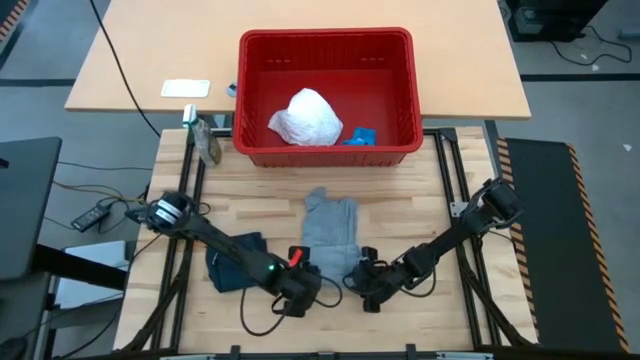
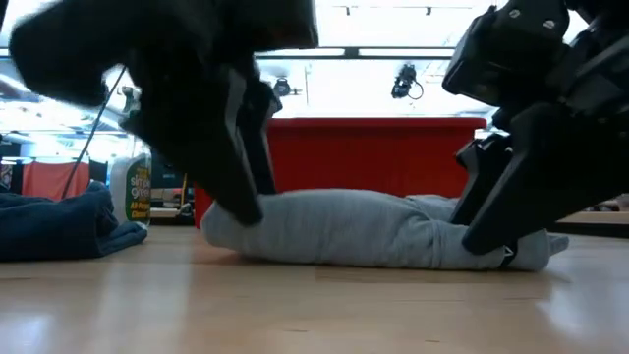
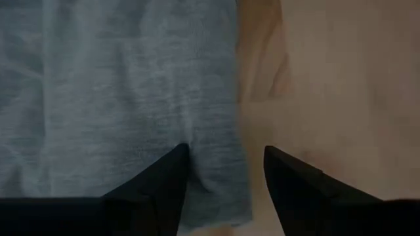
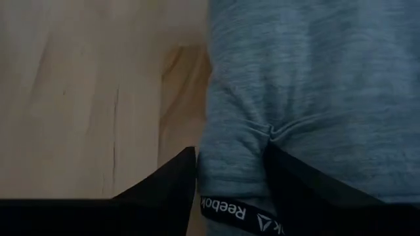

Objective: Fold laundry
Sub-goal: Fold the gray shirt

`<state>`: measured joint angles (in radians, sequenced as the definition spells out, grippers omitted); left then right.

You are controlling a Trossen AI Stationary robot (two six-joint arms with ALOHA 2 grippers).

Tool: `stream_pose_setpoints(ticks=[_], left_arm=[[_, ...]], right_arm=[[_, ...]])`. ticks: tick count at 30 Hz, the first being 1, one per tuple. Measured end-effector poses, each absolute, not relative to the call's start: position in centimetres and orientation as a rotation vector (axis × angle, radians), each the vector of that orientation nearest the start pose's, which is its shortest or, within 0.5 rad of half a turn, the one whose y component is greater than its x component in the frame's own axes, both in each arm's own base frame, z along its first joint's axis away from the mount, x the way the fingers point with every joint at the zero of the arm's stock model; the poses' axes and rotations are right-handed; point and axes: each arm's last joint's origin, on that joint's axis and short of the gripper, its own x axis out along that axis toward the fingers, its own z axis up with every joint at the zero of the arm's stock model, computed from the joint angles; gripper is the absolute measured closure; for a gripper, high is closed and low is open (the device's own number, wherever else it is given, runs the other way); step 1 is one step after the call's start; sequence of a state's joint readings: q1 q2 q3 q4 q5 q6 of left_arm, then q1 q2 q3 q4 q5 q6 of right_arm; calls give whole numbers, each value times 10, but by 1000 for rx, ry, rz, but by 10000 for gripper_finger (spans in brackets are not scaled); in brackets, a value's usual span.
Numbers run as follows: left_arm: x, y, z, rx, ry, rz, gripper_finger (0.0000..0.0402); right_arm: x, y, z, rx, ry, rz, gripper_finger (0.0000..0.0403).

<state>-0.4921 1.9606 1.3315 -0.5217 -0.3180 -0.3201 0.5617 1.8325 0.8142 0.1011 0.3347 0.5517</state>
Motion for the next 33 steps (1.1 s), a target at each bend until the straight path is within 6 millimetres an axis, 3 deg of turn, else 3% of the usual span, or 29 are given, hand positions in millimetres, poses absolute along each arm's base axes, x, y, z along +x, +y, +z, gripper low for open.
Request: stream_pose_setpoints(ticks=[5,10,12,15,17,21,26,33], left_arm=[[354,-170,140,197,1149,78,201],[360,-164,131,142,1196,31,245],[360,-164,141,106,1182,-6,282],[358,-165,159,51,1166,-92,350],[356,-163,184,-8,1124,-163,385],[348,-150,227,-100,1042,-235,389],[347,-112,266,-171,917,-135,391],[358,-43,259,-317,965,112,392]], right_arm=[[281,165,108,153,848,-44,257],[281,160,106,334,921,-62,353],[283,160,108,428,961,6,384],[286,160,120,555,977,135,382],[287,157,133,631,963,205,382],[286,150,169,724,897,292,387],[280,126,188,700,867,170,387],[288,71,191,792,881,-3,387]])
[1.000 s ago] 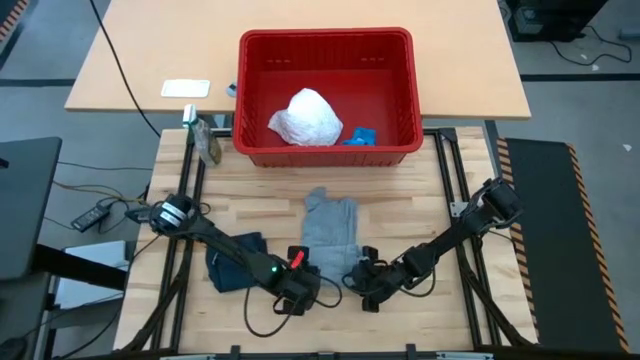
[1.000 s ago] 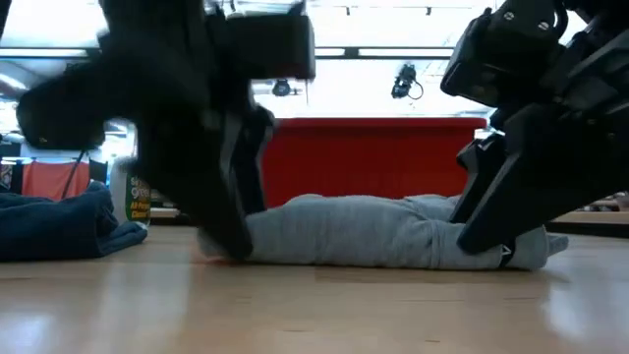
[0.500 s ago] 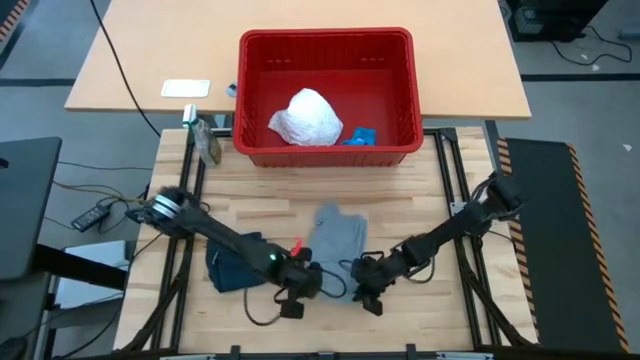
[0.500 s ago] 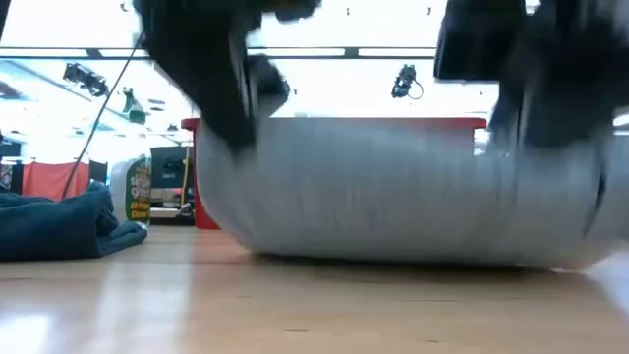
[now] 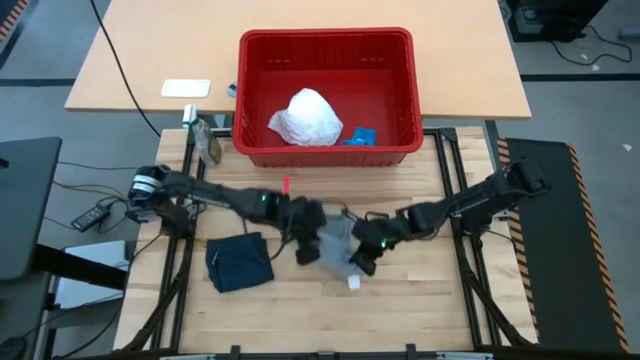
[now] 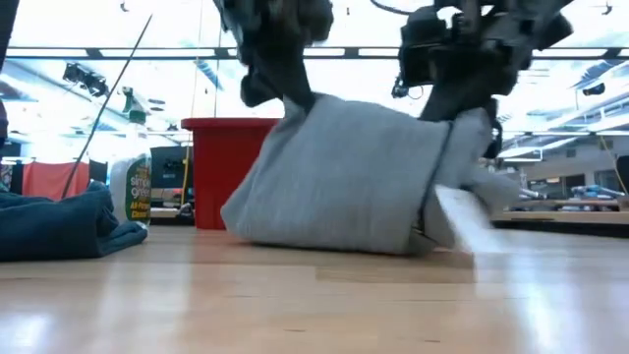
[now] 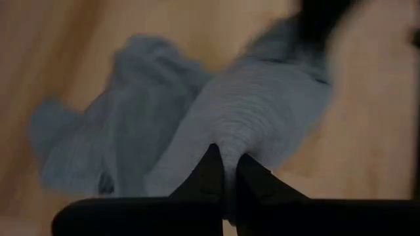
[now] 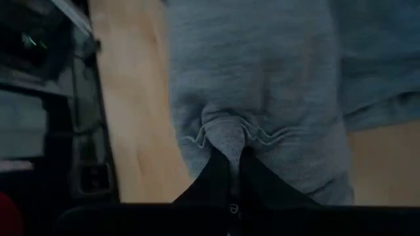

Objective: Fold laundry
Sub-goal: Fold the gray shirt

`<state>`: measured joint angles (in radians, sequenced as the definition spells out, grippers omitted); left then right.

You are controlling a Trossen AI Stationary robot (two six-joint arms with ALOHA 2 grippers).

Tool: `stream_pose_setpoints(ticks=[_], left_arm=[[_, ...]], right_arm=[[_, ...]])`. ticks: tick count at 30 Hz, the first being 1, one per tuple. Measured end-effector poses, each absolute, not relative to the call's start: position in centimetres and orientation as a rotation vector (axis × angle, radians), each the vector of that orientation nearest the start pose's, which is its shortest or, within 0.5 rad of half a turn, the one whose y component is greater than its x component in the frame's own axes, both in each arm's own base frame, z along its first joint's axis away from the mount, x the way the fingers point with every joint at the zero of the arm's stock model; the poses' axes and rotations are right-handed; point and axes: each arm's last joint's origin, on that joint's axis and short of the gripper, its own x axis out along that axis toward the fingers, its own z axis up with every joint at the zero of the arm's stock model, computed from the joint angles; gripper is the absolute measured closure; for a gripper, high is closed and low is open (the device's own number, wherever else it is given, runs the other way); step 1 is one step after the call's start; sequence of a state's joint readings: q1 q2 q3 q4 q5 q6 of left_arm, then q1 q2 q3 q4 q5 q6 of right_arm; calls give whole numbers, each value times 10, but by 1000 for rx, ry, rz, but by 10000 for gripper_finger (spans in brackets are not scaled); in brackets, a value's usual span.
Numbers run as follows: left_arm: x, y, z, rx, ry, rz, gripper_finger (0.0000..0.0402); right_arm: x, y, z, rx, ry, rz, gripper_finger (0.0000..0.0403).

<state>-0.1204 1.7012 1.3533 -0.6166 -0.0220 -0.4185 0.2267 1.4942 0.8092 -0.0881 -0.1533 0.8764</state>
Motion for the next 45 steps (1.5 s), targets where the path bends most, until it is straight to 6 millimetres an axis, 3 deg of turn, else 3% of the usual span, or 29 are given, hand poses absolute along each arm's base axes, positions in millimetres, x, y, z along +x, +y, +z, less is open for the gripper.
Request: stream_pose_setpoints(ticks=[6,14,19,23,28,33,38,45], left_arm=[[356,-7,256,-400,998,230,393],[350,19,252,-481,988,420,393],[343,34,238,-558,991,557,393],[337,35,227,-611,980,594,393],[323,28,247,-662,881,577,393],[295,30,259,-701,776,693,393],[251,36,232,-853,665,861,393],[192,48,156,-1234,354,1040,393]], right_arm=[[292,35,196,875,824,-129,378],[281,-3,210,826,636,-503,269],[271,-10,224,740,539,-625,216],[266,-12,229,661,519,-678,197],[262,-13,221,619,594,-727,197],[261,-13,213,588,643,-764,199],[262,-14,212,590,642,-772,199],[264,-13,213,632,626,-754,199]])
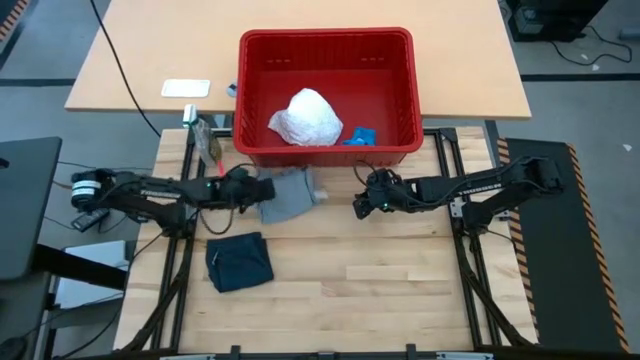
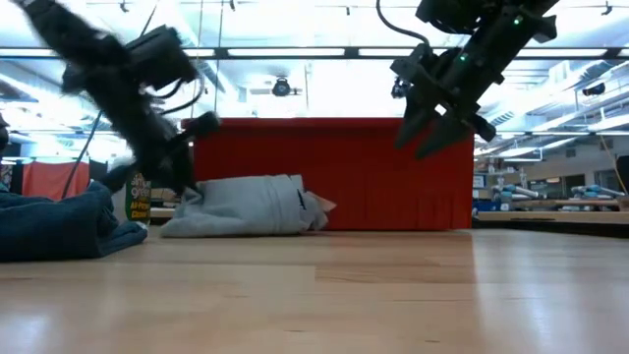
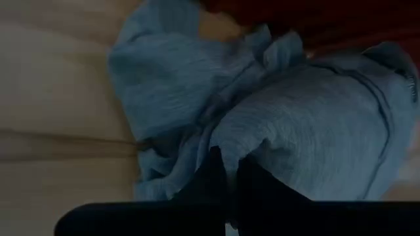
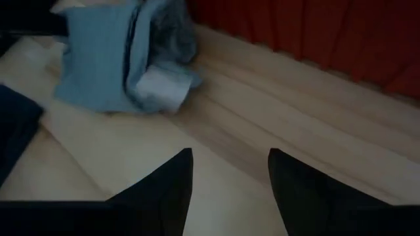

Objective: Fold laundry
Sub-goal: Fold the gray shirt

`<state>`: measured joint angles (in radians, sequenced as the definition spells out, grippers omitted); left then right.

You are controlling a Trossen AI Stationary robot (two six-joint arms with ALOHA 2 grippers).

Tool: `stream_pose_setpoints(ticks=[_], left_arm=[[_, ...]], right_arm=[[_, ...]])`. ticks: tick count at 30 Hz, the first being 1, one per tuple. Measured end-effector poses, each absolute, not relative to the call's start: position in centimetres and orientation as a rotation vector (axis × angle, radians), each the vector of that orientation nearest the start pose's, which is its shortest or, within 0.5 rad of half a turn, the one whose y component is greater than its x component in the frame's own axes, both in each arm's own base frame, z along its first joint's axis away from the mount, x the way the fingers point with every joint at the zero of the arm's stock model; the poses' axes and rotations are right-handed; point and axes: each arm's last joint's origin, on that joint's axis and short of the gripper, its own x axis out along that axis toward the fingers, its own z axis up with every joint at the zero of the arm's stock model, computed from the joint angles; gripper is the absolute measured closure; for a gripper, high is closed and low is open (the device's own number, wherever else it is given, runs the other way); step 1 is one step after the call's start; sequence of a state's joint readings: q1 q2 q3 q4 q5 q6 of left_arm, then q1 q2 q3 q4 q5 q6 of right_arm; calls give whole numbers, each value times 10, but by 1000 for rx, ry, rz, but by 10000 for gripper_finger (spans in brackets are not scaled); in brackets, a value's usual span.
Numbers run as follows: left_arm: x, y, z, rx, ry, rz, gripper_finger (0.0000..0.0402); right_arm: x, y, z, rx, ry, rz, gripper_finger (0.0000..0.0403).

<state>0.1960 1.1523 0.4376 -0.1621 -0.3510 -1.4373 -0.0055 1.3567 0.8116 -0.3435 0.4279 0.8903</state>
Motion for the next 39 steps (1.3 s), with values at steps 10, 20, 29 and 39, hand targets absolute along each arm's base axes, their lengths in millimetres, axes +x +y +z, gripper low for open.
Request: stream_pose_setpoints(ticks=[10,20,29,39], left_arm=[[171,42,133,-1318,386,1039,393],[180,18,135,-1344,517,814,393],[193,-17,130,-1330,599,619,393],[198,-41,141,-1233,572,404,307]], right_arm=[[265,-2,213,689,621,-710,199],[282,18,230,602,509,-398,199],[321,14,218,576,421,-223,201],[407,15,187,517,435,-251,245]])
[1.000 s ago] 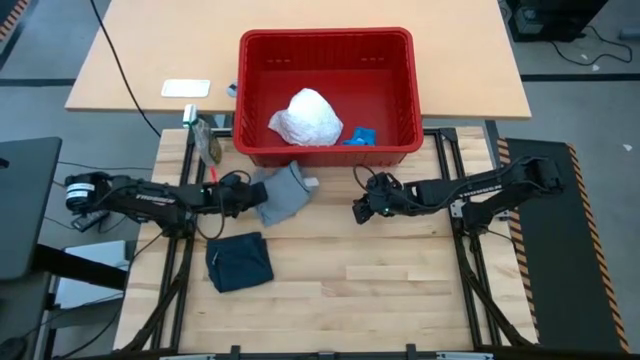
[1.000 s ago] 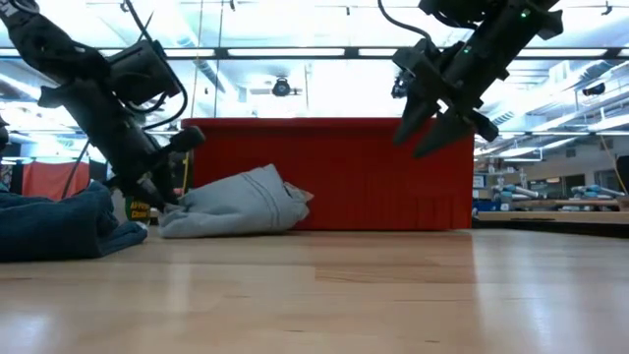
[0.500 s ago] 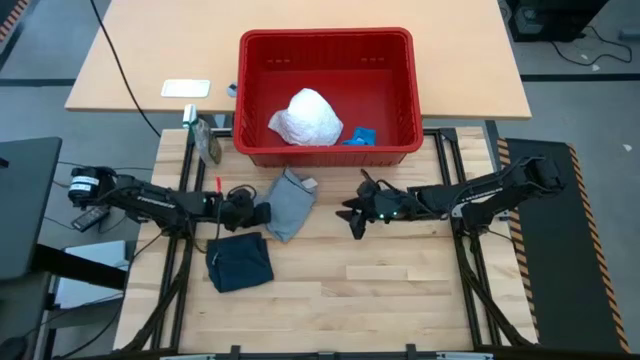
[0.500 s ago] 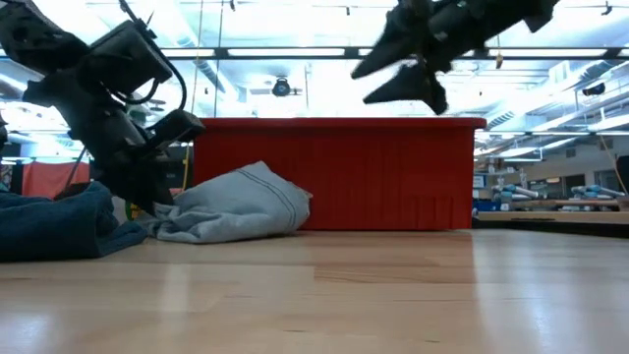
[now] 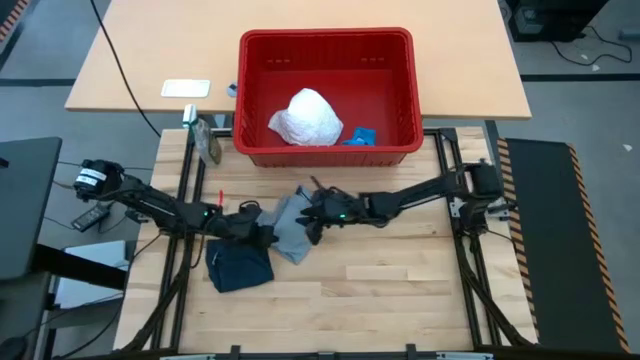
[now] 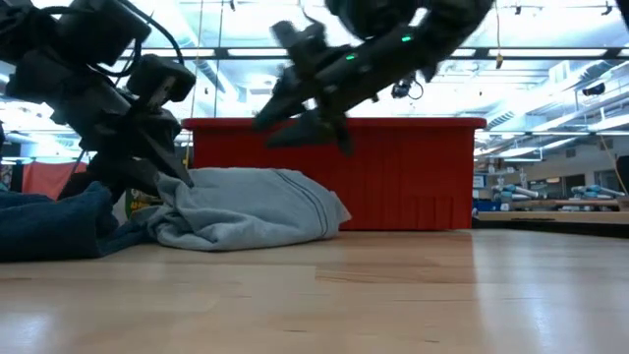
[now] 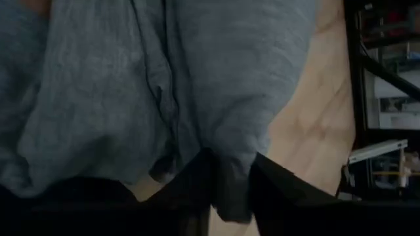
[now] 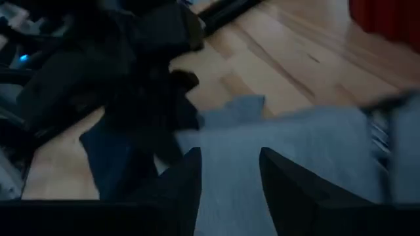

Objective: Fold laundry
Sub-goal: Fold the gray shirt

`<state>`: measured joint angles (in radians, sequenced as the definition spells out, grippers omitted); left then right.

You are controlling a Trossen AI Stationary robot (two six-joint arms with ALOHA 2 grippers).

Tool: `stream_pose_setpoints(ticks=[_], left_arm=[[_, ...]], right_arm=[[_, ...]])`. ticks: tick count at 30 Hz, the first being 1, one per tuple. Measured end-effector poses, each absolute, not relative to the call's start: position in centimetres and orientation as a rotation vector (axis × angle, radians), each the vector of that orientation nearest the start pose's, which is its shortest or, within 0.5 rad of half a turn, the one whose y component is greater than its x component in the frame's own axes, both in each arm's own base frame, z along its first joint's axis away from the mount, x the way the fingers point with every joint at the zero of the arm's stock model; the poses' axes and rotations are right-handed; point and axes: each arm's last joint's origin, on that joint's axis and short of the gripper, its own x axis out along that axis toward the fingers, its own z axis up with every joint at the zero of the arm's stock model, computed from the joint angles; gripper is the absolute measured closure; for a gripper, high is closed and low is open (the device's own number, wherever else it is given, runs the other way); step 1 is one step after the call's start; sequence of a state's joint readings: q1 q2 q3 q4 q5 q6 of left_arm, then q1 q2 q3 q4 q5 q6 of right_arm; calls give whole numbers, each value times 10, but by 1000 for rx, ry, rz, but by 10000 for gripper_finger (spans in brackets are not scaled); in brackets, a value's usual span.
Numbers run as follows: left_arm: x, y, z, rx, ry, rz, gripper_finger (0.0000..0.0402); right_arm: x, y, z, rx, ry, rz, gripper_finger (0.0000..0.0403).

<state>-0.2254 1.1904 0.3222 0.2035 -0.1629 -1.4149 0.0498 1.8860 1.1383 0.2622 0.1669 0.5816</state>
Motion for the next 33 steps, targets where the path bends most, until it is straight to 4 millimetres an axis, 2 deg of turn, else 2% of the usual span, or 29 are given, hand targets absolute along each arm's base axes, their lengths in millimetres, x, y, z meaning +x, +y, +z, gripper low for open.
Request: stream_pose_setpoints(ticks=[3,9,13,17,21,26,29,33], left_arm=[[198,-45,143,-1232,566,371,272],[196,-53,156,-1215,518,259,231],[192,-54,171,-1187,463,179,228],[185,-53,184,-1131,412,115,228],[181,-51,192,-1084,374,76,228],[181,-51,192,-1040,374,70,228],[182,-51,190,-1024,376,85,228],[183,-50,190,-1021,350,115,228]], right_arm=[[426,16,174,491,443,-272,258],[452,17,131,517,514,-296,278],[456,20,110,578,548,-313,288],[451,34,105,578,631,-313,296],[434,62,117,468,780,-291,300],[398,93,140,268,991,-287,300],[370,110,148,178,1127,-241,300],[323,130,150,129,1278,-218,300]])
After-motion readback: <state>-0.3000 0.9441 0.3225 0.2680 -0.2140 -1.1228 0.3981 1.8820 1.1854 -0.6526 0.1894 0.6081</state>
